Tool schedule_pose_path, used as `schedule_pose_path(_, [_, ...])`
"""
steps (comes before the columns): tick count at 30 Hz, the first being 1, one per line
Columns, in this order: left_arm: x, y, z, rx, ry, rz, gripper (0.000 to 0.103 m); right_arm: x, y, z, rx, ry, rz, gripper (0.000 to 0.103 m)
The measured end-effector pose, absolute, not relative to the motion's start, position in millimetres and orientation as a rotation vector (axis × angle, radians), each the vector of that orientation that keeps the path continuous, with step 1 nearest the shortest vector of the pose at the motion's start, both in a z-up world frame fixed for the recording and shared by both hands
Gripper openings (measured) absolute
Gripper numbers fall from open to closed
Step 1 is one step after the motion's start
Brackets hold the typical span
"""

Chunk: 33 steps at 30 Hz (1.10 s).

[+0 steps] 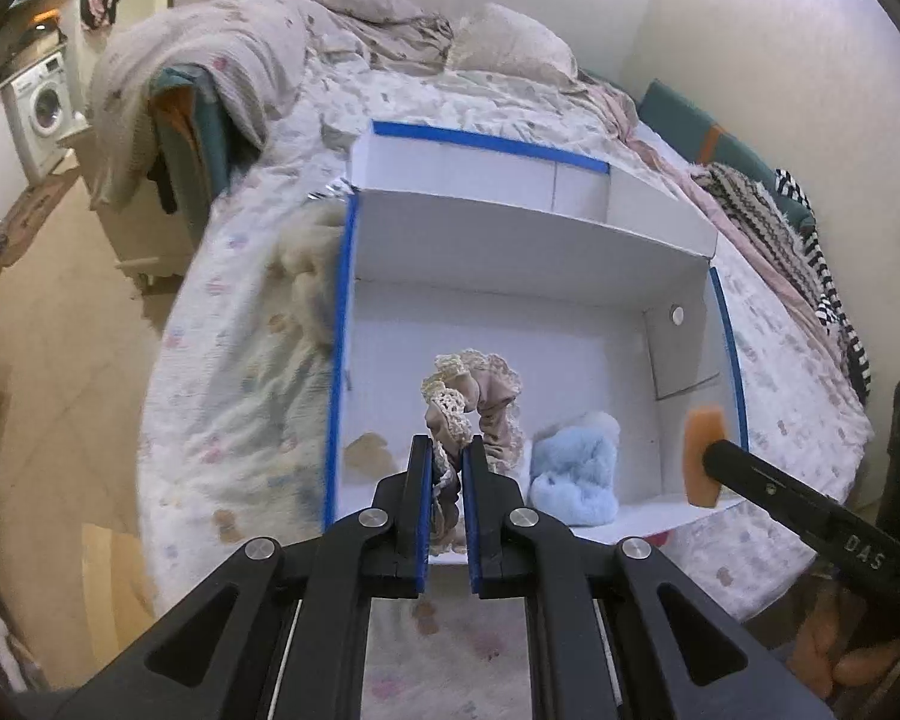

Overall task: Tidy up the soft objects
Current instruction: 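Grasp the beige lace scrunchie with the left gripper while the right carries the tan item into the box, then open both grippers to drop the scrunchie and tan item in the box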

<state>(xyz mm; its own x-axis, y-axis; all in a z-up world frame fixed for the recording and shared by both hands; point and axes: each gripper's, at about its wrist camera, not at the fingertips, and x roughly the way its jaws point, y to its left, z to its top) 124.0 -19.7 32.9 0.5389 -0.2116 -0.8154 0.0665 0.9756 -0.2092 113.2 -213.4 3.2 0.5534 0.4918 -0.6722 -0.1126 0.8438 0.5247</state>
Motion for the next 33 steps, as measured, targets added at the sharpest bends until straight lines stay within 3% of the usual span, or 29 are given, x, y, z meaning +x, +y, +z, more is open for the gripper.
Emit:
schedule_pose_path(11, [158.5, -40.5, -26.8, -0.096, 1.066, -0.149, 0.009, 151.8, -202.7, -52.4, 0.494, 1.038, 0.313, 0.005])
schedule_pose_path(21, [168.3, -46.5, -59.3, -0.075, 1.151, -0.127, 0.009, 161.6, -164.4, -71.4, 0.365, 1.086, 0.276, 0.005])
schedule_pose_path(24, [165.3, -50.2, -59.1, -0.046, 1.146, -0.131, 0.015, 162.0, -160.8, -76.4, 0.363, 1.106, 0.29, 0.006])
schedule_pose_path(26, [162.9, -52.4, -58.8, -0.017, 1.137, -0.121, 0.019, 162.0, -160.4, -81.0, 0.352, 1.128, 0.271, 0.018])
schedule_pose_path(29, [157.2, -53.8, -56.5, -0.004, 1.121, -0.113, 0.026, 161.5, -164.7, -80.7, 0.339, 1.124, 0.25, 0.048])
schedule_pose_path(30, [155.9, -54.2, -54.4, 0.003, 1.109, -0.108, 0.032, 161.7, -168.6, -79.2, 0.342, 1.118, 0.233, 0.058])
schedule_pose_path(31, [154.4, -53.4, -51.9, 0.017, 1.091, -0.093, 0.047, 162.0, -172.3, -78.5, 0.347, 1.116, 0.216, 0.066])
schedule_pose_path(33, [153.8, -50.5, -47.9, 0.039, 1.068, -0.056, 0.056, 162.3, -181.3, -78.0, 0.376, 1.116, 0.199, 0.07])
